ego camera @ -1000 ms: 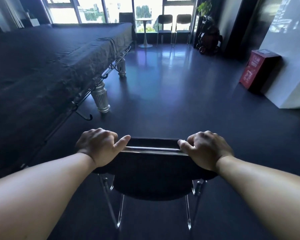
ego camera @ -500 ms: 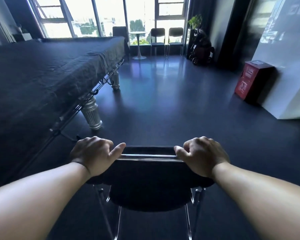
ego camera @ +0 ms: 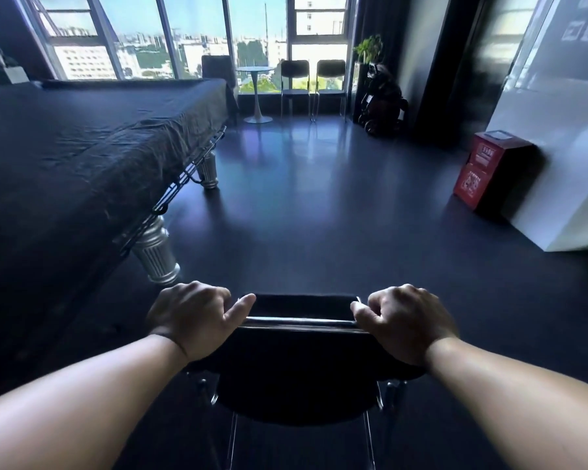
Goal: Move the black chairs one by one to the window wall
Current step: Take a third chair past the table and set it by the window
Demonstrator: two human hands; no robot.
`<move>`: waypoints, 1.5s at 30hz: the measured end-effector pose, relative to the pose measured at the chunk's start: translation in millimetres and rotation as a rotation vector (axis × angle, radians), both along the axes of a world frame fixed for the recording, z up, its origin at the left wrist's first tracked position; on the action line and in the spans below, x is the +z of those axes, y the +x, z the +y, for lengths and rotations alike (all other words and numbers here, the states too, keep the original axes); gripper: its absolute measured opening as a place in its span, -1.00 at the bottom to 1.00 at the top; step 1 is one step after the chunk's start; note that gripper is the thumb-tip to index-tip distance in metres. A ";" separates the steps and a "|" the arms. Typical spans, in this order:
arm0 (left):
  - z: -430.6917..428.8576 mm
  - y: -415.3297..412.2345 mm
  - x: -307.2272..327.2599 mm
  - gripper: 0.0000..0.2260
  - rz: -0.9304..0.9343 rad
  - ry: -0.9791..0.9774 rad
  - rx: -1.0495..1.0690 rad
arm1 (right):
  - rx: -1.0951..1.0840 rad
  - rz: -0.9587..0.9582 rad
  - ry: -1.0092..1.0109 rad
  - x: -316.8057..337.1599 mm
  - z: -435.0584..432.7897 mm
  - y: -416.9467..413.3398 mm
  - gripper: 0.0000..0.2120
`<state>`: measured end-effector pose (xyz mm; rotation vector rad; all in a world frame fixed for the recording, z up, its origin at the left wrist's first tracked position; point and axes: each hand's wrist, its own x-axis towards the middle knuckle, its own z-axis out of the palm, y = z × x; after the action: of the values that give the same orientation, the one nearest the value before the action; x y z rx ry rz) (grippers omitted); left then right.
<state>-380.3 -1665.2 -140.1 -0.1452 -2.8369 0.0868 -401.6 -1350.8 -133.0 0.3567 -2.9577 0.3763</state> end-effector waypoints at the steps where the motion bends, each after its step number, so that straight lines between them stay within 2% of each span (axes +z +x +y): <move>1: -2.3 -11.8 -1.5 -0.31 0.008 -0.003 -0.004 | -0.001 0.004 0.000 -1.0 -1.1 -11.0 -0.45; 5: -8.3 -55.6 -4.5 -0.26 0.039 -0.003 -0.012 | -0.004 0.027 0.023 -2.2 -6.0 -50.7 -0.47; 16: -5.0 -182.4 -1.0 -0.38 0.049 0.002 -0.026 | 0.004 0.064 0.037 -2.4 -5.7 -179.9 -0.47; 22: 0.0 -271.0 -4.7 -0.30 0.074 0.010 -0.012 | 0.014 0.080 0.018 0.1 2.4 -270.9 -0.44; 31: 2.7 -390.0 -5.6 -0.32 0.069 0.026 0.014 | 0.031 0.038 0.006 3.9 6.4 -391.0 -0.49; 38: 7.5 -470.2 -6.2 -0.30 0.078 0.014 0.024 | 0.089 0.123 0.029 -2.4 11.7 -471.8 -0.41; 45: 17.4 -540.9 -2.7 -0.35 0.079 0.006 -0.001 | 0.110 0.152 0.069 0.3 17.8 -546.2 -0.44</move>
<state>-921.2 -1647.8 -142.8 -0.1389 -2.7582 0.0827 -947.8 -1333.0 -132.7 0.5336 -2.8154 0.2472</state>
